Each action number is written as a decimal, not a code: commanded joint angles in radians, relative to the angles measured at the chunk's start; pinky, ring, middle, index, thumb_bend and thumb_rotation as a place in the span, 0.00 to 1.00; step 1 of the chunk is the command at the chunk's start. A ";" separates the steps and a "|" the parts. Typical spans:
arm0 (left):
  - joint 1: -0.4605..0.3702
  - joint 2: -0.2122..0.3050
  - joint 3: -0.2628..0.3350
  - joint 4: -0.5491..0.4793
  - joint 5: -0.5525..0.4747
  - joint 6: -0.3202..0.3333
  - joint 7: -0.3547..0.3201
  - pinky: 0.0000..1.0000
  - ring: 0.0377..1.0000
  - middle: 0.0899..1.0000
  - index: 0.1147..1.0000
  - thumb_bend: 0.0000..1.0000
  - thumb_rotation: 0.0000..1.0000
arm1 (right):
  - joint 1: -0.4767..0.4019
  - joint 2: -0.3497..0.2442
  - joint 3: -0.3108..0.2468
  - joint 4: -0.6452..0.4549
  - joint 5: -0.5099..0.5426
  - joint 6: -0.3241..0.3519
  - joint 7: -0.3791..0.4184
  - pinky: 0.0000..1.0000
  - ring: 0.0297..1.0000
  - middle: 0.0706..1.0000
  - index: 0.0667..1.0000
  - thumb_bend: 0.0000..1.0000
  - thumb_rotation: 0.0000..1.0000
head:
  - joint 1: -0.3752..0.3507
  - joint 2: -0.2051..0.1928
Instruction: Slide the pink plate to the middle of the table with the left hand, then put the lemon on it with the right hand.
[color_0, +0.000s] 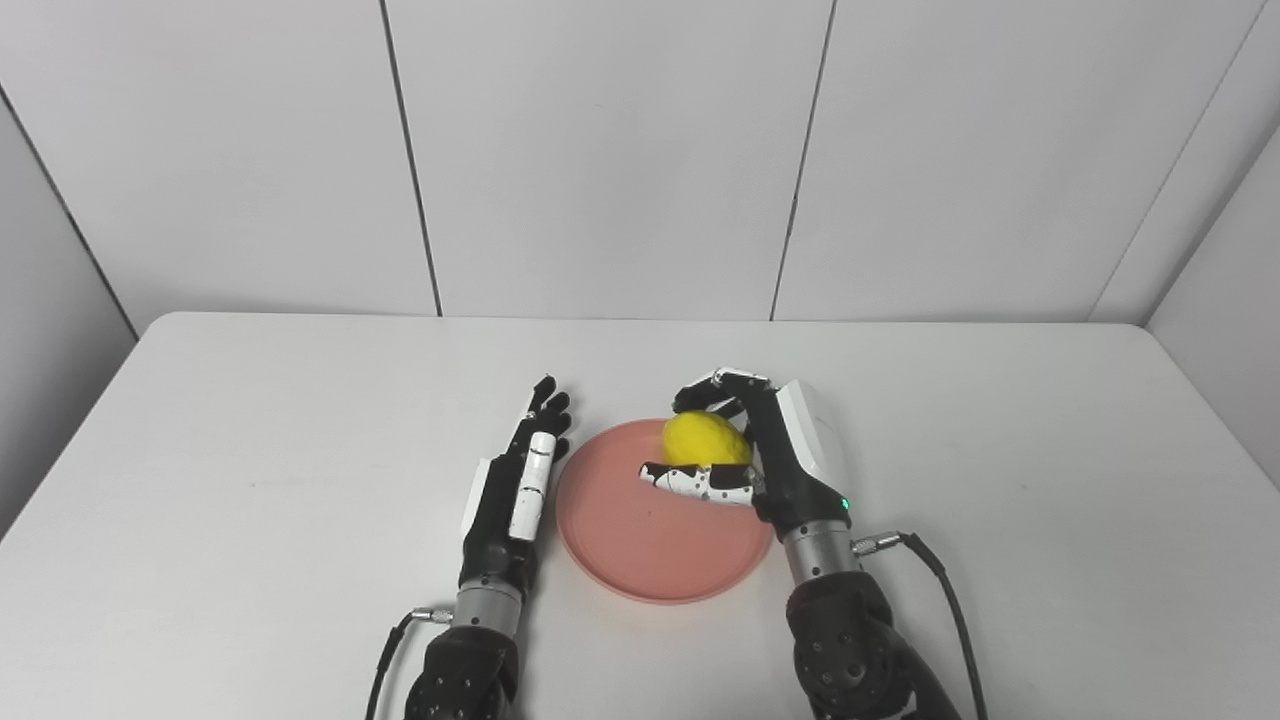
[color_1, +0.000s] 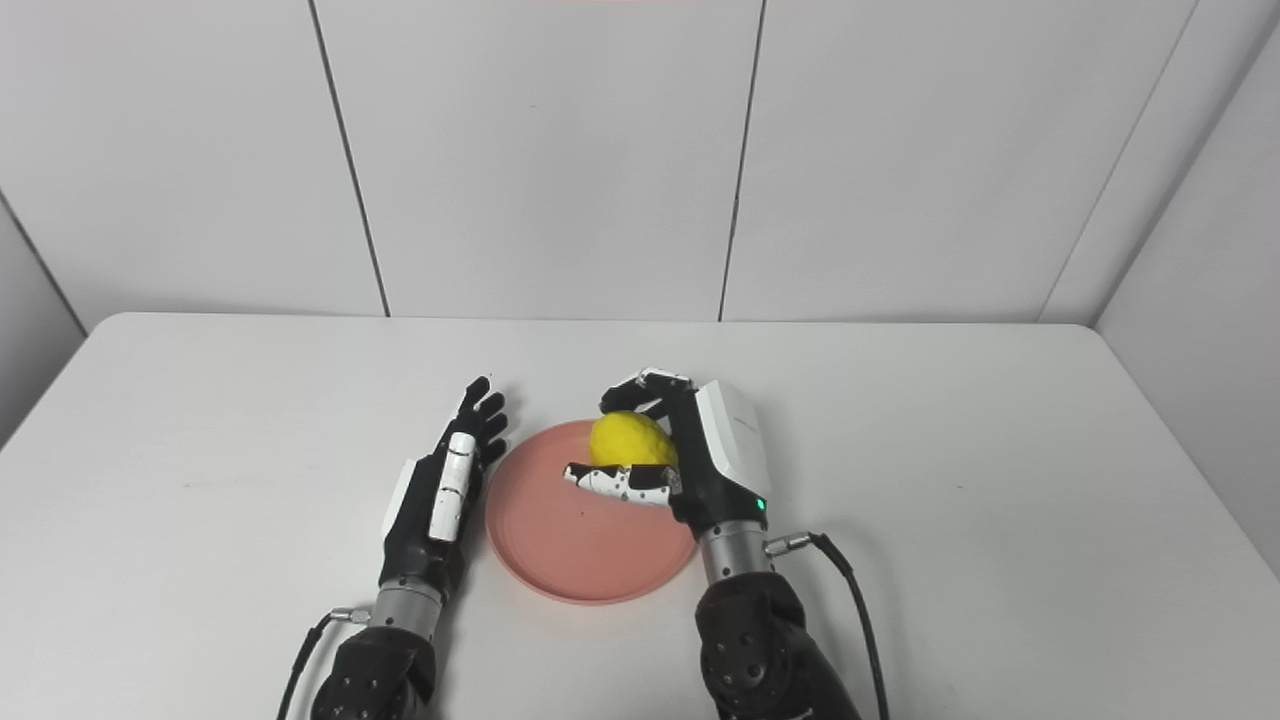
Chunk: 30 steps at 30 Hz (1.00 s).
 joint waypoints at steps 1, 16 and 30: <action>-0.004 -0.015 -0.005 0.020 0.003 -0.034 0.008 0.93 0.95 0.95 0.94 0.59 1.00 | -0.051 0.010 0.012 -0.005 -0.013 -0.070 0.004 0.12 0.36 0.45 0.41 0.52 0.00 | 0.000 0.001; -0.009 -0.015 -0.001 0.028 0.026 -0.025 0.026 0.92 0.94 0.94 0.92 0.59 1.00 | -0.074 0.002 0.074 0.109 -0.074 -0.073 0.037 0.15 0.36 0.45 0.42 0.52 0.00 | -0.011 -0.005; -0.004 -0.011 0.001 0.019 0.018 -0.022 0.021 0.93 0.94 0.94 0.93 0.59 1.00 | -0.078 -0.019 0.082 0.180 -0.148 -0.134 -0.031 0.38 0.42 0.45 0.48 0.52 0.00 | -0.024 -0.004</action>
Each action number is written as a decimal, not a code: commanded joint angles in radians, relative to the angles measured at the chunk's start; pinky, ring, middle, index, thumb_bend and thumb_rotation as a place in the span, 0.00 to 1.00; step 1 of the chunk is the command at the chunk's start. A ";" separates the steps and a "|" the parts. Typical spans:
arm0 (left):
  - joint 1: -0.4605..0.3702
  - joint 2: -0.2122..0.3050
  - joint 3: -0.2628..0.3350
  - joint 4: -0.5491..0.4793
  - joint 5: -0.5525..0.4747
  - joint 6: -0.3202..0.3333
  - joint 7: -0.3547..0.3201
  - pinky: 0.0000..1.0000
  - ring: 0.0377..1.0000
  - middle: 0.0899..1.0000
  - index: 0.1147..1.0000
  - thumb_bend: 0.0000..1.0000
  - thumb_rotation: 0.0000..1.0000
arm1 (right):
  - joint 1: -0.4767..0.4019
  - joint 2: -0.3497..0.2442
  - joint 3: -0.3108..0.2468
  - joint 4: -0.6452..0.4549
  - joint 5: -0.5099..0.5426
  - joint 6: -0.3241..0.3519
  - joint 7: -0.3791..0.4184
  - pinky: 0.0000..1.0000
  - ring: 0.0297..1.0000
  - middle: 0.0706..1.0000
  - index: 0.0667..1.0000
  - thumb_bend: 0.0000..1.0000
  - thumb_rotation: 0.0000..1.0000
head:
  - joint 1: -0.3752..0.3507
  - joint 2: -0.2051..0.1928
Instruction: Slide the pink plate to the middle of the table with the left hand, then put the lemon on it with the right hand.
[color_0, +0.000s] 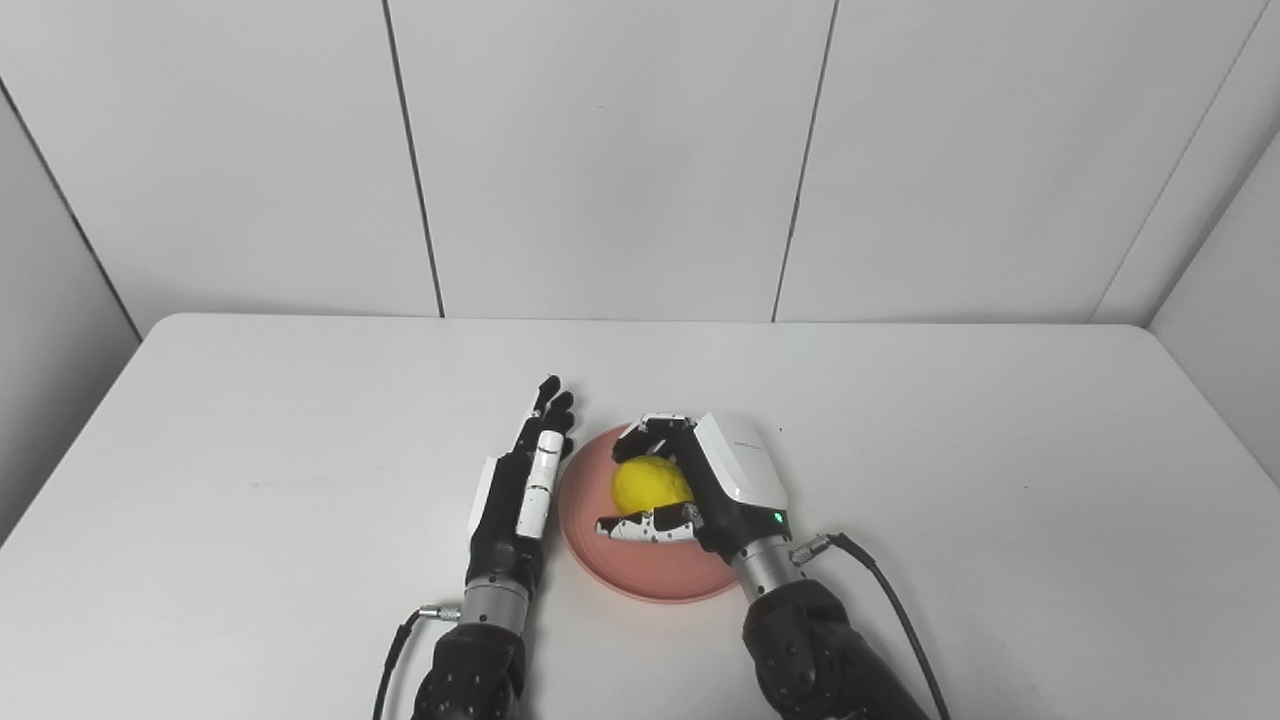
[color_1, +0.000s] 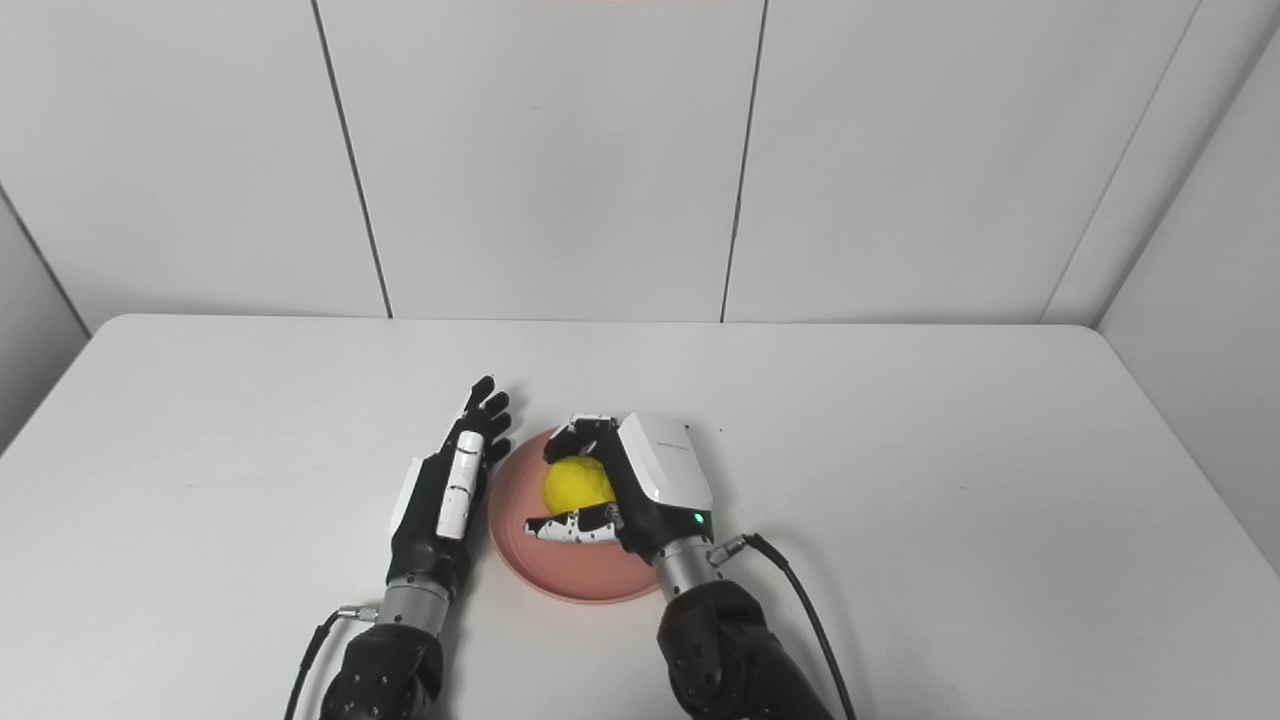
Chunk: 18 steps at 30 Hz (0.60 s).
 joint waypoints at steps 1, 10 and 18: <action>0.004 -0.006 0.000 0.006 0.003 -0.018 0.007 0.92 0.94 0.94 0.93 0.59 1.00 | -0.020 0.000 -0.008 -0.014 -0.012 -0.038 -0.028 0.41 0.43 0.45 0.50 0.52 0.00 | 0.001 -0.001; 0.002 -0.003 0.002 0.009 -0.006 -0.022 0.001 0.92 0.94 0.94 0.93 0.60 1.00 | 0.006 0.003 -0.019 -0.036 0.003 -0.084 -0.072 0.48 0.41 0.49 0.64 0.52 0.00 | 0.006 0.001; -0.004 0.000 0.002 0.019 0.002 -0.030 0.005 0.92 0.94 0.94 0.93 0.57 1.00 | 0.039 -0.003 -0.038 -0.097 0.061 -0.132 -0.052 0.69 0.78 0.81 0.82 0.54 0.20 | 0.004 -0.001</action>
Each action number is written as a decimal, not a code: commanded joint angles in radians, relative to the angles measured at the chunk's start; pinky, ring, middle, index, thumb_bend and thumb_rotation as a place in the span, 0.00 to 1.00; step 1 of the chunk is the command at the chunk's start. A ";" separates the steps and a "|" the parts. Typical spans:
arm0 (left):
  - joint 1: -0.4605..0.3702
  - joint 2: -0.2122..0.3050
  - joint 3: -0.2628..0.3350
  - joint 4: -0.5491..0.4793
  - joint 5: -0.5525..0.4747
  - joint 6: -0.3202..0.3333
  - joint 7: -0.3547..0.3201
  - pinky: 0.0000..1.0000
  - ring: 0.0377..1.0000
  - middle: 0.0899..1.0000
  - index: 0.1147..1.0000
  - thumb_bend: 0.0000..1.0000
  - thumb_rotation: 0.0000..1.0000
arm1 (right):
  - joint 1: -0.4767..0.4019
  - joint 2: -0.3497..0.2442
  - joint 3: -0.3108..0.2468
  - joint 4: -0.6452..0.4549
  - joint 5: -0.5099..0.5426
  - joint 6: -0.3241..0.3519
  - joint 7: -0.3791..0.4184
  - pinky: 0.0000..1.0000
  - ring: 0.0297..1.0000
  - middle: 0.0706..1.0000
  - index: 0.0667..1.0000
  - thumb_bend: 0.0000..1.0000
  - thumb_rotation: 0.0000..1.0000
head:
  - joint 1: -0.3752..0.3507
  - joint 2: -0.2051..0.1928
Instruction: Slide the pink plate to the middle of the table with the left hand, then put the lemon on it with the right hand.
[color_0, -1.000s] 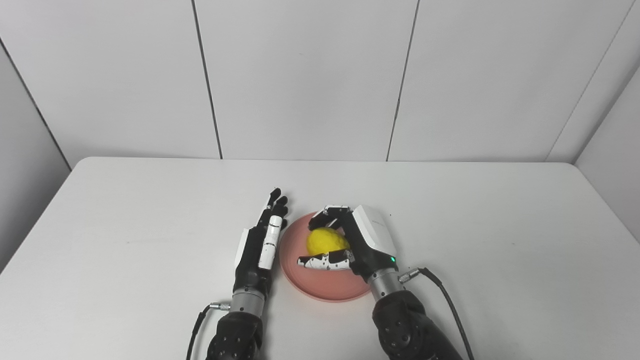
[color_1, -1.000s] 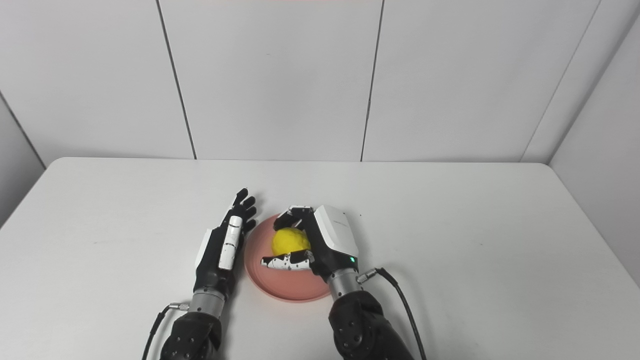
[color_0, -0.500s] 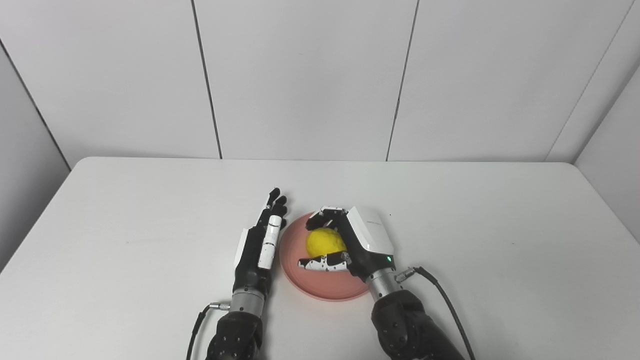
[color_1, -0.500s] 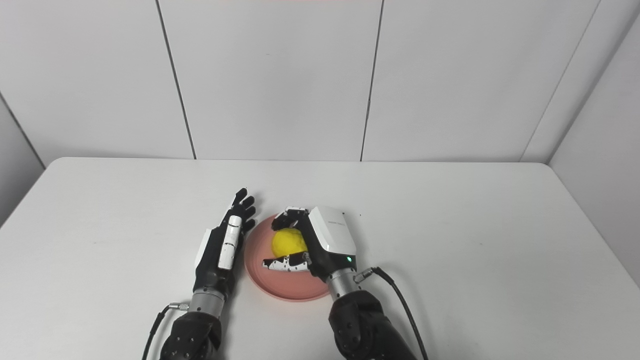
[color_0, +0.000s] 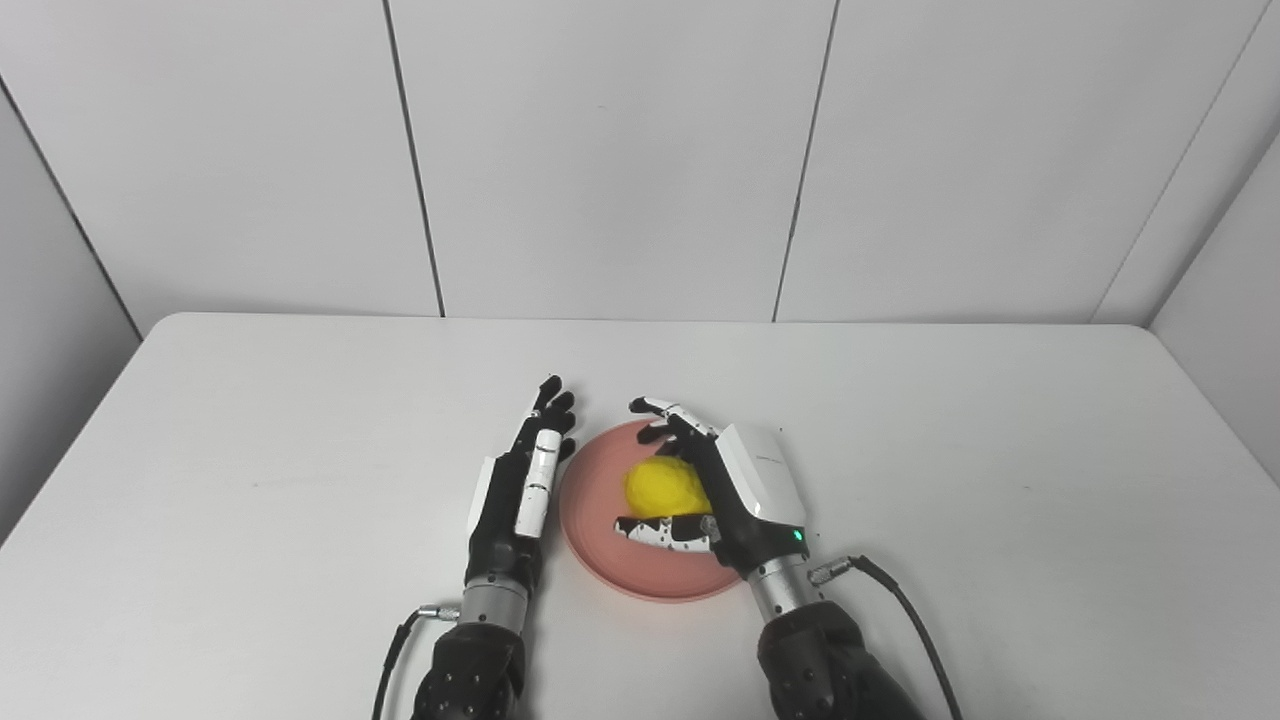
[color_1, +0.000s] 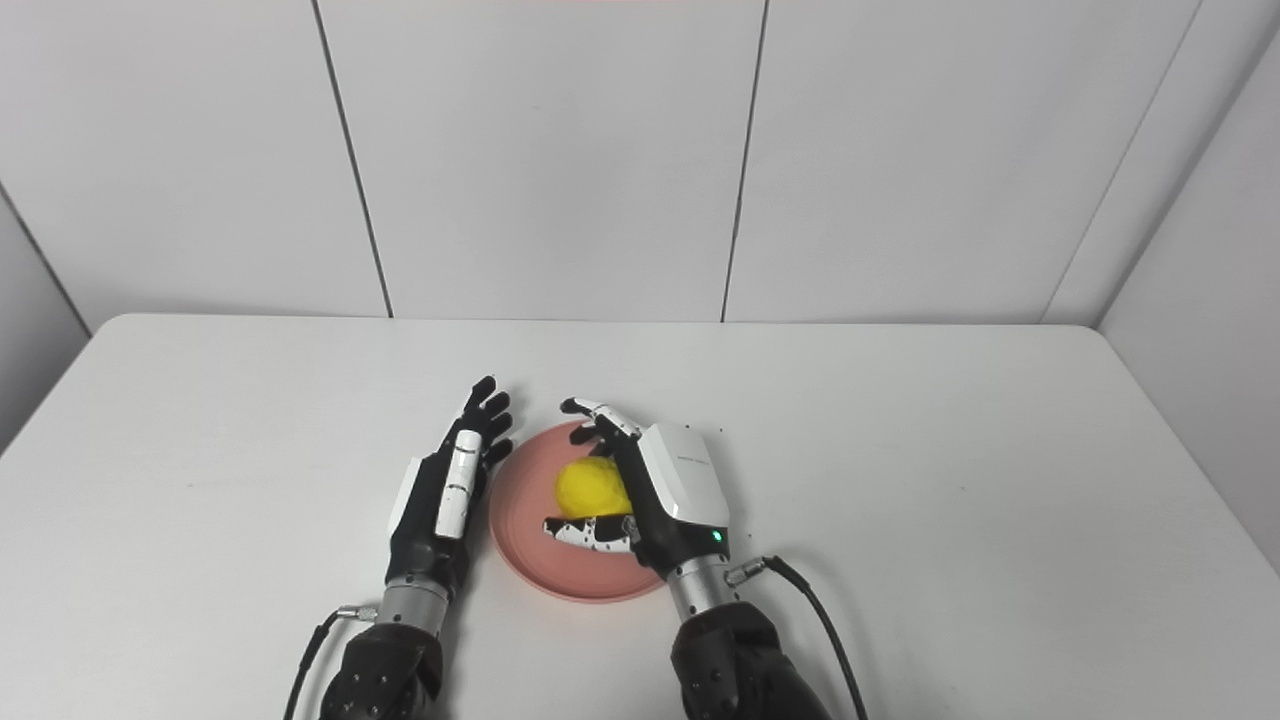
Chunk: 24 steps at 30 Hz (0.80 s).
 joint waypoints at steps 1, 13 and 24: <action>-0.004 0.003 -0.002 0.017 0.003 -0.029 -0.001 0.92 0.94 0.94 0.93 0.57 1.00 | -0.018 -0.001 -0.015 -0.052 0.018 -0.062 -0.002 0.70 0.79 0.81 0.82 0.54 0.25 | 0.002 -0.002; 0.001 0.002 0.003 0.013 0.035 -0.026 0.037 0.89 0.91 0.90 0.88 0.58 1.00 | 0.016 0.010 -0.072 -0.108 0.162 -0.134 0.040 0.86 0.91 0.93 0.93 0.66 0.78 | -0.002 0.000; -0.002 0.011 -0.001 0.014 0.046 -0.020 0.041 0.91 0.92 0.91 0.90 0.59 1.00 | 0.031 0.054 -0.189 -0.126 0.277 -0.145 0.037 0.91 0.95 0.96 0.94 0.70 0.93 | -0.006 -0.005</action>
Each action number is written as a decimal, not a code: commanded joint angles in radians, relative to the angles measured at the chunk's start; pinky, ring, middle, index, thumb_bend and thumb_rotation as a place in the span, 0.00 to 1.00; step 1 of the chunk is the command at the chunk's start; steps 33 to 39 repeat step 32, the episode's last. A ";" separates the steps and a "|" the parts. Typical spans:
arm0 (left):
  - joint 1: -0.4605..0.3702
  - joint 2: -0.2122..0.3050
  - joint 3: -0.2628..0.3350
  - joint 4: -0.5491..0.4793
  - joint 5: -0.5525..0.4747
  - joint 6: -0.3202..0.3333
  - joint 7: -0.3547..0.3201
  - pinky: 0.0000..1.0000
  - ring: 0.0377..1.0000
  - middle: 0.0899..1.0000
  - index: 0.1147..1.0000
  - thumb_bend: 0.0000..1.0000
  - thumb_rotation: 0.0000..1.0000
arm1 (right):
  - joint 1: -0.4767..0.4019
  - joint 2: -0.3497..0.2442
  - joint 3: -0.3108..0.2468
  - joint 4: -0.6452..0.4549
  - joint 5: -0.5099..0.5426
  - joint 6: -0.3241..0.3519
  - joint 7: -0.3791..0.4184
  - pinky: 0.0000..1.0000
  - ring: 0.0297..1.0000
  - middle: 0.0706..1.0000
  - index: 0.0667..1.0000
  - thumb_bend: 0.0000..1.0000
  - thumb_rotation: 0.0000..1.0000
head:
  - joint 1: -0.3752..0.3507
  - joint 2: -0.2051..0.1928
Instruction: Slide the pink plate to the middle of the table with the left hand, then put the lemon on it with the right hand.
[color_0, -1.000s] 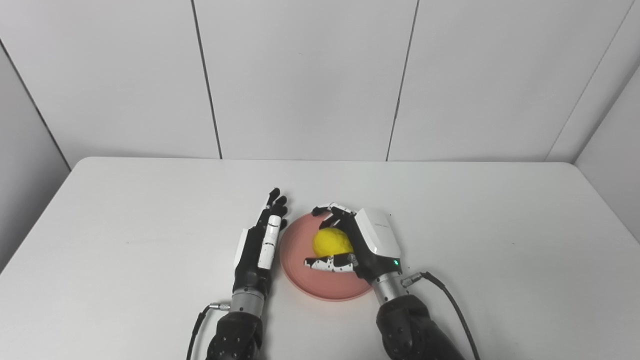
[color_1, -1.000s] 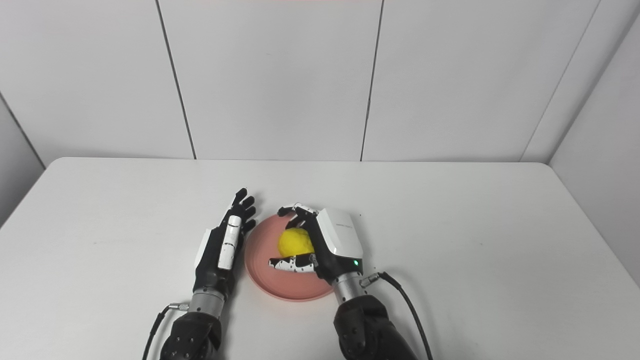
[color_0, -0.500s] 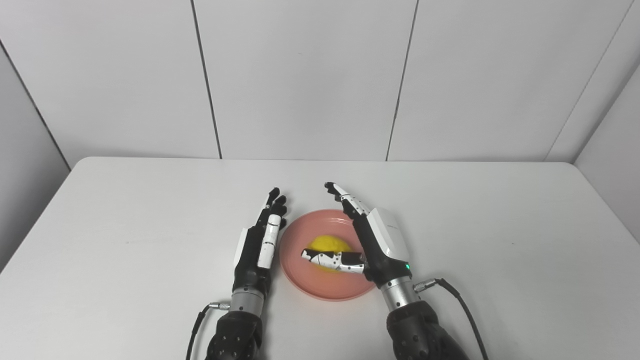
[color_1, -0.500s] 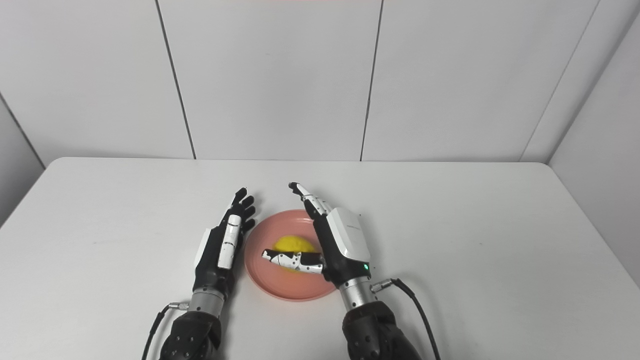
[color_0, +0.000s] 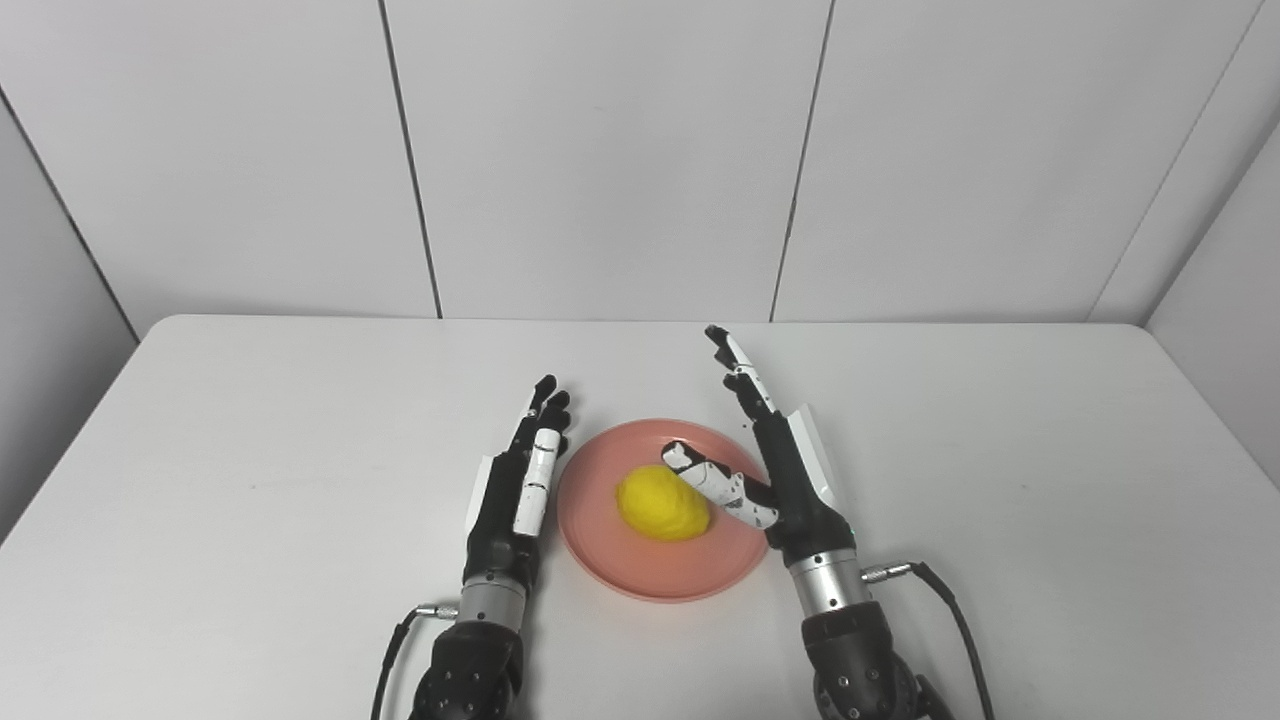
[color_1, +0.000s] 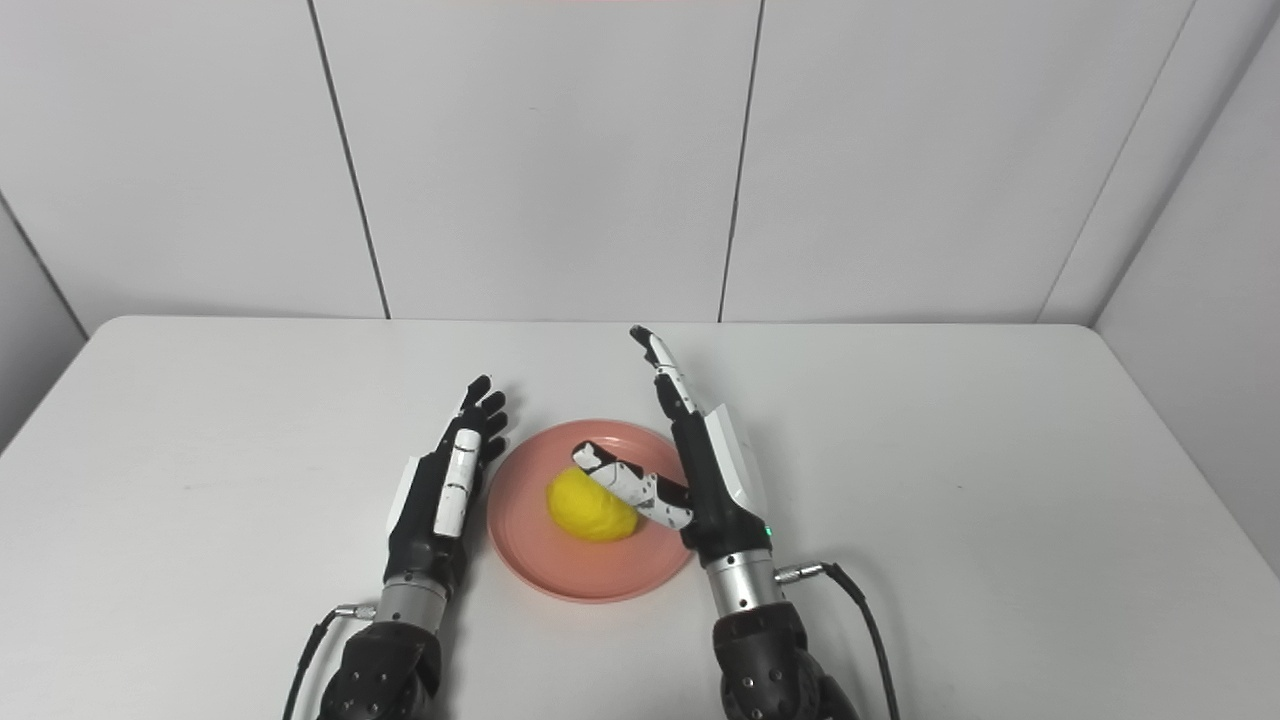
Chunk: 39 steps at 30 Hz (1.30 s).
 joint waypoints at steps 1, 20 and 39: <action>0.002 0.007 0.003 0.014 0.017 -0.028 0.016 0.91 0.92 0.91 0.90 0.59 1.00 | -0.015 0.007 -0.034 -0.040 0.038 -0.004 0.002 0.92 0.95 0.96 0.94 0.70 0.94 | -0.001 -0.004; -0.002 0.009 0.010 0.027 0.016 -0.035 0.030 0.92 0.93 0.92 0.90 0.60 1.00 | -0.005 0.027 -0.174 0.082 0.272 -0.005 0.069 0.93 0.95 0.94 0.93 0.74 0.99 | -0.003 -0.008; -0.005 0.015 0.012 0.032 0.025 -0.046 0.044 0.92 0.93 0.92 0.91 0.59 1.00 | 0.020 0.082 -0.204 0.081 0.421 0.014 0.123 0.91 0.93 0.90 0.89 0.78 0.88 | 0.001 -0.005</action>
